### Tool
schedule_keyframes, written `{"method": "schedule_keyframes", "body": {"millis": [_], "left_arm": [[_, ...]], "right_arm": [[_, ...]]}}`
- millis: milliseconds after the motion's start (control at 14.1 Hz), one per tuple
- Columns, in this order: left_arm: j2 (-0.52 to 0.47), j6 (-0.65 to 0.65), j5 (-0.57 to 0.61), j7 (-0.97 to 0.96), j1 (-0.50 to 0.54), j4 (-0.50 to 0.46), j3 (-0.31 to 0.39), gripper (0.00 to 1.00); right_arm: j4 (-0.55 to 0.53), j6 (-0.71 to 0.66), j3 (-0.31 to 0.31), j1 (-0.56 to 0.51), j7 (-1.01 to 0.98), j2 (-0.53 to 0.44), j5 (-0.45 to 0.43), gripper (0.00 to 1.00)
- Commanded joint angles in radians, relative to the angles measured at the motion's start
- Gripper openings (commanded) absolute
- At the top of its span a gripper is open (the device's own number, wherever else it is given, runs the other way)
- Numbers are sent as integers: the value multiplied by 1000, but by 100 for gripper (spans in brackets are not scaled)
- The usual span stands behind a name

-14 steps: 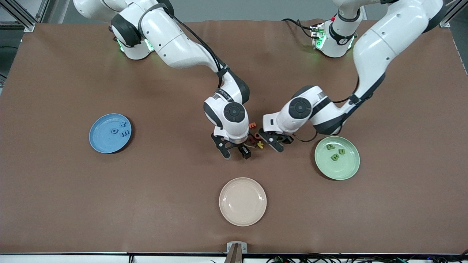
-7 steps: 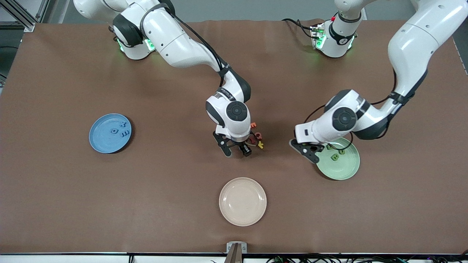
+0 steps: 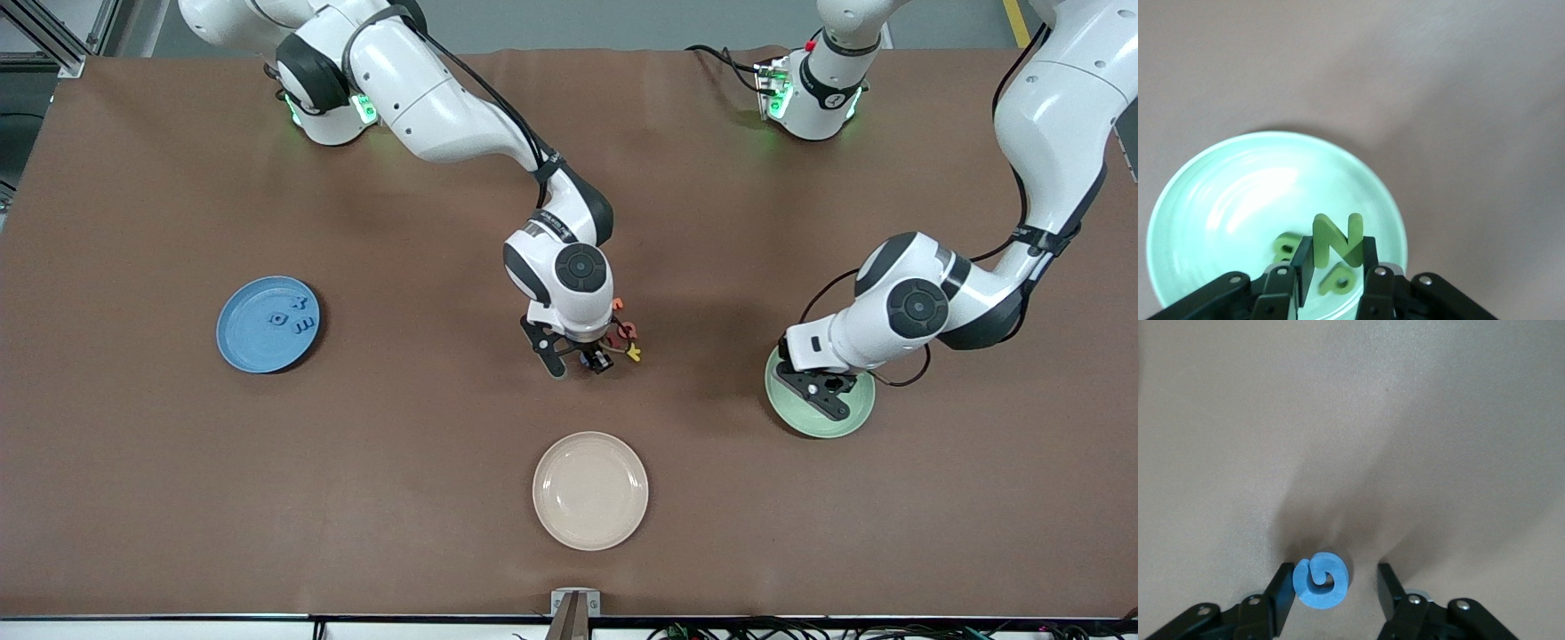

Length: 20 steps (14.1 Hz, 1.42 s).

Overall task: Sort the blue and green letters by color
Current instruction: 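Drop the blue G on the blue plate while the left gripper releases N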

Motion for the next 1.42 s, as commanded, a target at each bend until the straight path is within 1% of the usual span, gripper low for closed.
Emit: {"method": "schedule_keyframes", "body": {"millis": [0, 142, 213, 356, 498, 640, 854, 996, 1067, 1139, 1210, 1352], "left_arm": [[24, -1, 47, 11, -19, 24, 16, 25], [57, 25, 79, 6, -31, 44, 23, 26], [62, 48, 92, 4, -36, 44, 37, 27], [65, 56, 92, 8, -50, 44, 49, 27], [64, 56, 93, 9, -54, 41, 59, 34], [64, 56, 93, 9, -53, 40, 59, 47], [58, 56, 93, 8, -45, 37, 59, 68], [55, 56, 93, 6, -42, 35, 57, 74], [52, 51, 93, 4, -39, 35, 57, 84], [45, 48, 93, 3, -38, 34, 57, 93], [39, 45, 92, 0, -38, 34, 57, 99], [22, 16, 86, -2, -27, 35, 56, 100]], "right_arm": [[30, 1, 0, 9, 19, 35, 6, 39], [30, 6, 2, 9, 19, 36, 5, 11], [30, 5, 2, 8, 18, 36, 5, 2], [30, 0, 2, 4, 12, 36, 5, 0], [31, -20, 2, -5, -3, 32, 5, 0], [31, -89, 1, -17, -81, 14, 5, 0], [28, -273, -1, -57, -277, -43, 3, 0], [14, -363, -4, -92, -393, -92, 0, 0], [-12, -426, -6, -106, -443, -121, -4, 0], [-54, -442, -7, -118, -483, -157, -6, 0], [-126, -436, -9, -133, -522, -205, -9, 0], [-257, -428, -9, -164, -603, -302, -33, 0]]}}
